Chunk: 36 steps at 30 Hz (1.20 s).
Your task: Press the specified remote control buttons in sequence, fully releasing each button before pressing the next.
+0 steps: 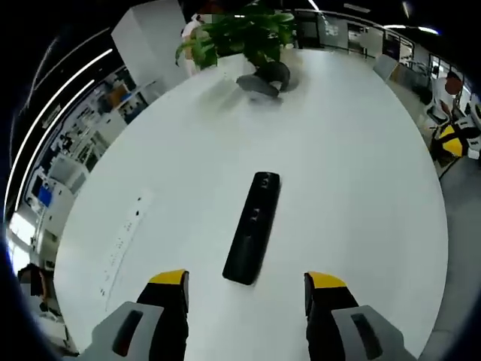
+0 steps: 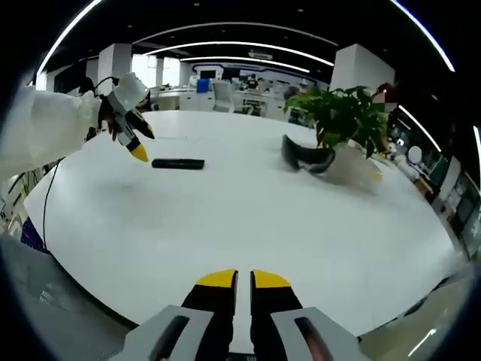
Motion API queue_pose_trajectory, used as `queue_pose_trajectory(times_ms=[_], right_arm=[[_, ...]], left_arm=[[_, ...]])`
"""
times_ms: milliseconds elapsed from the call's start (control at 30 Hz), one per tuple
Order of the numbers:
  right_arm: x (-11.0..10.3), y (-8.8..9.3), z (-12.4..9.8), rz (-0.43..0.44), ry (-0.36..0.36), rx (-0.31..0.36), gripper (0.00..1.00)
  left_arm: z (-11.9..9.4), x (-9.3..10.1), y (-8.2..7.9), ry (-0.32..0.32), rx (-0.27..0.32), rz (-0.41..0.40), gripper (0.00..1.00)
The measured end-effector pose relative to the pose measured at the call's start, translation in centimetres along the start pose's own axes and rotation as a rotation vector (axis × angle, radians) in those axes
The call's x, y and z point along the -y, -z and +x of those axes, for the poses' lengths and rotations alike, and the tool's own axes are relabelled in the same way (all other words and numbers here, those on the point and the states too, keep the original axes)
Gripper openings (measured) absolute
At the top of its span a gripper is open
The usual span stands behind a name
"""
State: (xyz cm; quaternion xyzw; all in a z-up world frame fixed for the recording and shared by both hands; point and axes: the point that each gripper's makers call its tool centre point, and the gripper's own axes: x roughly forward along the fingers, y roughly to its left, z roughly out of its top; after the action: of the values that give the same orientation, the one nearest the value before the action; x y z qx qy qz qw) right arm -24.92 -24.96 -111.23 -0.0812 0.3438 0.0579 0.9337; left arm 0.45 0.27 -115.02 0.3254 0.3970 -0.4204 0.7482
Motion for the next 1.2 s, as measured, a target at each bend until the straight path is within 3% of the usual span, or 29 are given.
queue_pose_trajectory(times_ms=[167, 267, 500, 533, 600, 667, 833, 933, 1200], right_arm=[[0.1, 0.4, 0.2, 0.002, 0.001, -0.024, 0.0], [0.2, 0.5, 0.2, 0.0, 0.009, -0.028, 0.0], [0.3, 0.8, 0.2, 0.004, 0.014, -0.041, 0.0], [0.3, 0.9, 0.3, 0.004, 0.015, -0.043, 0.0], [0.4, 1.0, 0.3, 0.001, 0.016, -0.049, 0.0], [0.2, 1.1, 0.4, 0.001, 0.008, -0.054, 0.0], [0.1, 1.4, 0.5, -0.007, 0.0, -0.072, 0.0], [0.0, 1.4, 0.5, -0.01, -0.004, -0.074, 0.0], [-0.2, 1.5, 0.5, -0.013, -0.012, -0.081, 0.0]], left_arm=[[1.9, -0.1, 0.2, 0.012, -0.031, 0.039, 0.61], [3.0, 0.1, 0.3, 0.033, -0.051, 0.01, 0.6], [4.8, -0.1, 0.4, 0.05, -0.096, 0.035, 0.6], [4.8, -0.1, 0.1, 0.074, -0.09, 0.019, 0.57], [5.0, -0.4, 0.0, 0.063, -0.095, 0.016, 0.58], [5.1, 0.0, 0.1, 0.099, -0.111, 0.044, 0.57], [5.5, 0.1, 0.2, 0.167, -0.164, 0.024, 0.56], [5.6, -0.2, 0.4, 0.183, -0.183, -0.004, 0.59], [5.4, 0.1, 0.5, 0.192, -0.218, 0.043, 0.58]])
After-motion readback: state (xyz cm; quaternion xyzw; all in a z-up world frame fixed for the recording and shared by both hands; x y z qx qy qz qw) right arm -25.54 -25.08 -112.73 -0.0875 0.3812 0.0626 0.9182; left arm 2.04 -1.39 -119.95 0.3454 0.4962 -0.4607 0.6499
